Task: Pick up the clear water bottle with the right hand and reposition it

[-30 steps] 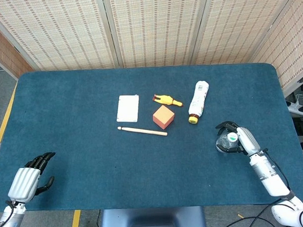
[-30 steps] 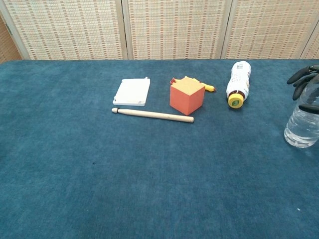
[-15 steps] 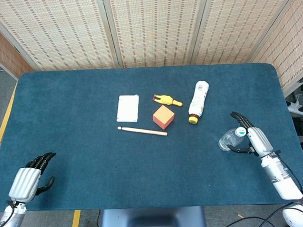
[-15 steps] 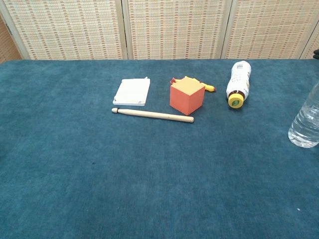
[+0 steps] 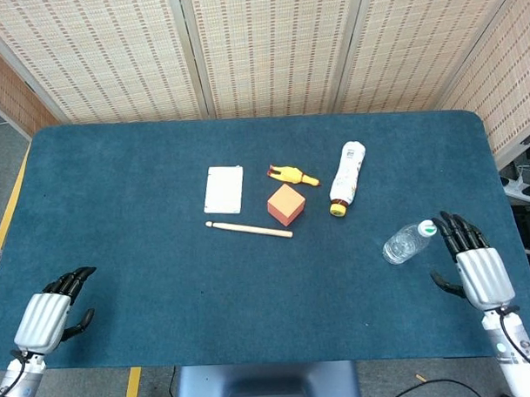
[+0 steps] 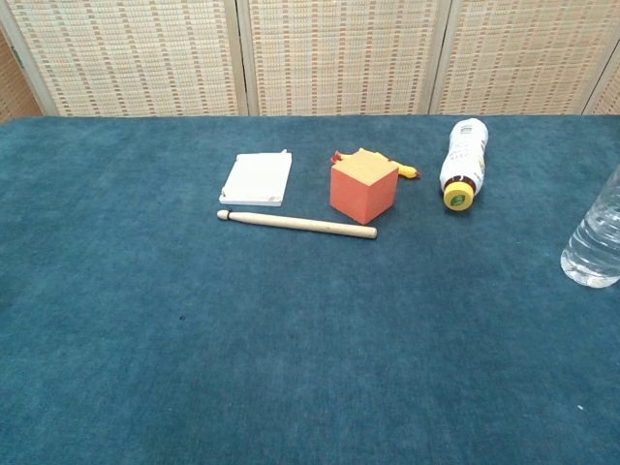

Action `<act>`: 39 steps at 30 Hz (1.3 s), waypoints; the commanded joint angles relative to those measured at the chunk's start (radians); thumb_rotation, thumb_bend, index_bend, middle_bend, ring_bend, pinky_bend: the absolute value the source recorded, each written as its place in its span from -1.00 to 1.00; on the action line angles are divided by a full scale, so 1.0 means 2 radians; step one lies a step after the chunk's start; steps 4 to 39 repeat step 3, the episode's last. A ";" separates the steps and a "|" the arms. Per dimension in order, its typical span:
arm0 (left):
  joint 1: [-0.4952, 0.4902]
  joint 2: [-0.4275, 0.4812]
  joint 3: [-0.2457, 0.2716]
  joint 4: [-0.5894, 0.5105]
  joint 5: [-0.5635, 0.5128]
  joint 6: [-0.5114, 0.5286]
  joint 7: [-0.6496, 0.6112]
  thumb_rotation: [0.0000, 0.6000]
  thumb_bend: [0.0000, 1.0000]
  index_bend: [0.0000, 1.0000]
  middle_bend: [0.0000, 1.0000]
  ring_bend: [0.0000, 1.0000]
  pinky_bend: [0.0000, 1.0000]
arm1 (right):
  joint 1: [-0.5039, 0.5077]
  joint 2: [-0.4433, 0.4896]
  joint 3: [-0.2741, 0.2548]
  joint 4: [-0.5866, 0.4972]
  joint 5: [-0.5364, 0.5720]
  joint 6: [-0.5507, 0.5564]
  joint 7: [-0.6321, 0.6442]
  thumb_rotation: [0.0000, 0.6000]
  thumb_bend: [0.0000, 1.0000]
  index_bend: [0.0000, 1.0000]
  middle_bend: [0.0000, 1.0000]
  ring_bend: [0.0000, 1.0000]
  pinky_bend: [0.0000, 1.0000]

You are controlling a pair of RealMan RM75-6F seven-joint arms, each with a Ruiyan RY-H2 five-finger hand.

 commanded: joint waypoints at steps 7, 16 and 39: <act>0.000 -0.001 0.000 -0.002 0.001 0.001 0.005 1.00 -0.29 -0.73 -0.70 -0.60 -0.23 | -0.029 0.016 0.009 -0.049 0.028 0.016 -0.059 1.00 -0.71 -1.00 -1.00 -1.00 -0.73; 0.000 -0.001 0.000 -0.002 0.001 0.001 0.005 1.00 -0.29 -0.73 -0.70 -0.60 -0.23 | -0.029 0.016 0.009 -0.049 0.028 0.016 -0.059 1.00 -0.71 -1.00 -1.00 -1.00 -0.73; 0.000 -0.001 0.000 -0.002 0.001 0.001 0.005 1.00 -0.29 -0.73 -0.70 -0.60 -0.23 | -0.029 0.016 0.009 -0.049 0.028 0.016 -0.059 1.00 -0.71 -1.00 -1.00 -1.00 -0.73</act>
